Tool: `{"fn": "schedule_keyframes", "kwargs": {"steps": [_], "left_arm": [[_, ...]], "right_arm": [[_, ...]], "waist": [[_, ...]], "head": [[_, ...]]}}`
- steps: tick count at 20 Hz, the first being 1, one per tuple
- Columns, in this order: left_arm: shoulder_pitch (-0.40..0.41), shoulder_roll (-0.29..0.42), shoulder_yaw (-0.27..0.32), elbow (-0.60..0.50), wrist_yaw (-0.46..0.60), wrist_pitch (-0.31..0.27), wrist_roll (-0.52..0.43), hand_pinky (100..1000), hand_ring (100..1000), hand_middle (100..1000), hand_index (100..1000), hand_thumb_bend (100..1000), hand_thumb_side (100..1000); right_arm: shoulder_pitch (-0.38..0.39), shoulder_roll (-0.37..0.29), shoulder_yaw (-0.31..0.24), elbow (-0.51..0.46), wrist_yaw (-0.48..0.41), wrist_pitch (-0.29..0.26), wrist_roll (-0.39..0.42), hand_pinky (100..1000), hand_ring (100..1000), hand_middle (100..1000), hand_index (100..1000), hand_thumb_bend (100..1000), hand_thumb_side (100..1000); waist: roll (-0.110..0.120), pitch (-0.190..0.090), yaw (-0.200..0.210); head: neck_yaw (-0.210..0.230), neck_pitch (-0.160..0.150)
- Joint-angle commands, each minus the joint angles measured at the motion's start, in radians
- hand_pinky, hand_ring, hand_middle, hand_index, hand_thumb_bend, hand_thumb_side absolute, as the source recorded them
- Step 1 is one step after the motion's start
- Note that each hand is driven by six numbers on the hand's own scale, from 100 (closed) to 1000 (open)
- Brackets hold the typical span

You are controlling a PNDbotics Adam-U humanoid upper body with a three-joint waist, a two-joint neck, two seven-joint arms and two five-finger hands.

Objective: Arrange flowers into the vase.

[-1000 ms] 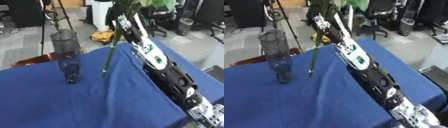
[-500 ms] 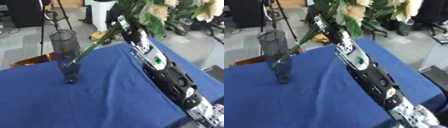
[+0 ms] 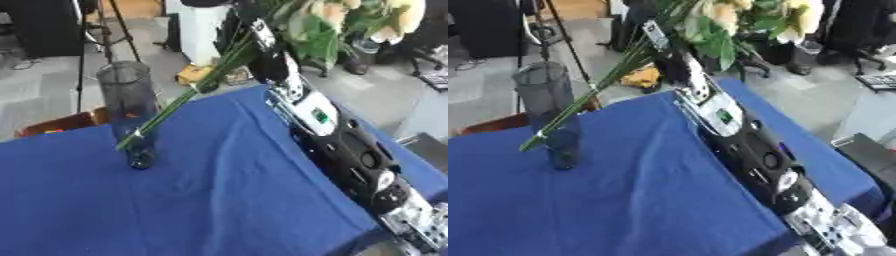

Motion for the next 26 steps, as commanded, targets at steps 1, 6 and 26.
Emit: {"fn": "schedule_keyframes", "kwargs": {"steps": [1, 6, 26], "left_arm": [[-0.002, 0.034, 0.012, -0.009, -0.008, -0.002, 0.004, 494, 553, 606, 823, 317, 942], [-0.001, 0.036, 0.012, -0.009, -0.01, -0.002, 0.004, 494, 553, 606, 823, 317, 942], [-0.01, 0.054, 0.013, -0.008, -0.014, -0.001, 0.005, 496, 554, 604, 822, 326, 936]], "right_arm": [[0.0, -0.085, -0.011, -0.036, 0.023, -0.031, -0.002, 100, 163, 100, 347, 100, 952], [0.012, -0.113, -0.006, -0.037, 0.045, -0.061, -0.012, 100, 163, 100, 345, 100, 954], [0.02, -0.263, -0.052, 0.182, 0.206, -0.221, 0.059, 100, 122, 100, 219, 100, 983]], "waist": [[-0.023, -0.033, -0.003], [-0.029, -0.035, -0.004], [-0.095, -0.05, 0.019]], "head": [[-0.004, 0.013], [-0.006, 0.017], [-0.038, 0.03]]}}
